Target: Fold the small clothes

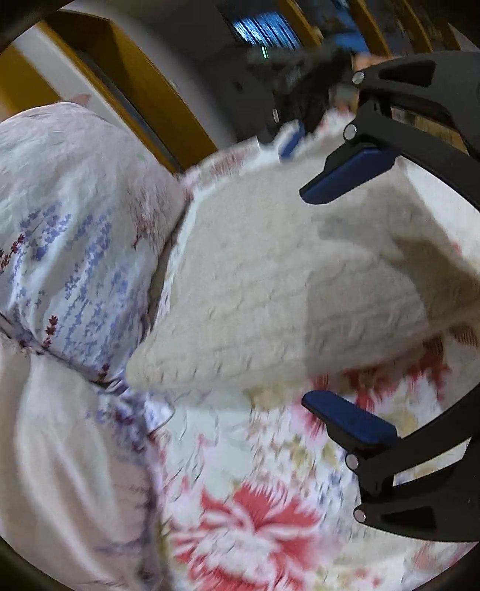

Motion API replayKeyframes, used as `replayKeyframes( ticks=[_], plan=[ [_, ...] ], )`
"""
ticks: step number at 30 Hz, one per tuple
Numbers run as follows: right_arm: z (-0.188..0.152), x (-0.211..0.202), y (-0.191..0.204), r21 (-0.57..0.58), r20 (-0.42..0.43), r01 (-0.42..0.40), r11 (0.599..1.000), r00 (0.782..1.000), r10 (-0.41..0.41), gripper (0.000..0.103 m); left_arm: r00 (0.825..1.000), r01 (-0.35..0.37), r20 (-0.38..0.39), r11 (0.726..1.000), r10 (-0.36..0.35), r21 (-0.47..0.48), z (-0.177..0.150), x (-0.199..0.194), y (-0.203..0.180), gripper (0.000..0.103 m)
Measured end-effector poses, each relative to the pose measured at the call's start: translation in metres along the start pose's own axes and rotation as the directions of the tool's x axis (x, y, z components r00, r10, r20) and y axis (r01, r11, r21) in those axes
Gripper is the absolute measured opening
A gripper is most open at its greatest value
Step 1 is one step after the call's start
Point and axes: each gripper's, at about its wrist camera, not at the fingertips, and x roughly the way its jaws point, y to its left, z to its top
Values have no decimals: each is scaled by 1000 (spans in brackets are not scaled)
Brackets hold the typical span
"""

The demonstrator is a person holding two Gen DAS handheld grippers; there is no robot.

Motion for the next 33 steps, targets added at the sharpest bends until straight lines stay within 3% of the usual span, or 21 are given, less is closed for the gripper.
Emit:
replayKeyframes(
  ticks=[2, 8, 10, 15, 17, 19, 22, 27, 33],
  plan=[
    [3, 10, -5, 17, -37, -25, 1000, 999, 26, 76, 999, 49, -1, 998, -49, -36, 1, 1, 4, 98],
    [2, 29, -9, 23, -124, -115, 993, 985, 117, 65, 997, 71, 0, 994, -71, -78, 4, 4, 11, 90],
    [0, 36, -4, 19, -161, -151, 988, 975, 152, 56, 996, 92, -6, 989, -93, -116, 4, 6, 18, 83],
    [-4, 44, 7, -22, -206, -202, 979, 959, 193, 54, 988, 151, -9, 969, -155, -197, 4, 14, 31, 71],
    [-4, 47, 6, -9, -212, -225, 974, 953, 218, 49, 987, 154, -16, 966, -161, -207, 4, 15, 32, 65],
    [-6, 47, 2, 17, -212, -261, 965, 942, 258, 36, 987, 157, -10, 965, -163, -211, 3, 13, 34, 55],
    [-9, 41, 1, 48, -176, -300, 953, 936, 304, 31, 981, 190, 16, 960, -191, -205, 3, 5, 35, 40],
    [-15, 19, 21, 18, -123, -361, 932, 925, 361, 28, 974, 228, 30, 959, -226, -170, 2, -18, 27, 36],
    [-42, 19, 67, -59, -143, -399, 915, 911, 388, 27, 978, 208, 62, 965, -200, -160, -9, -77, 47, 36]
  ],
)
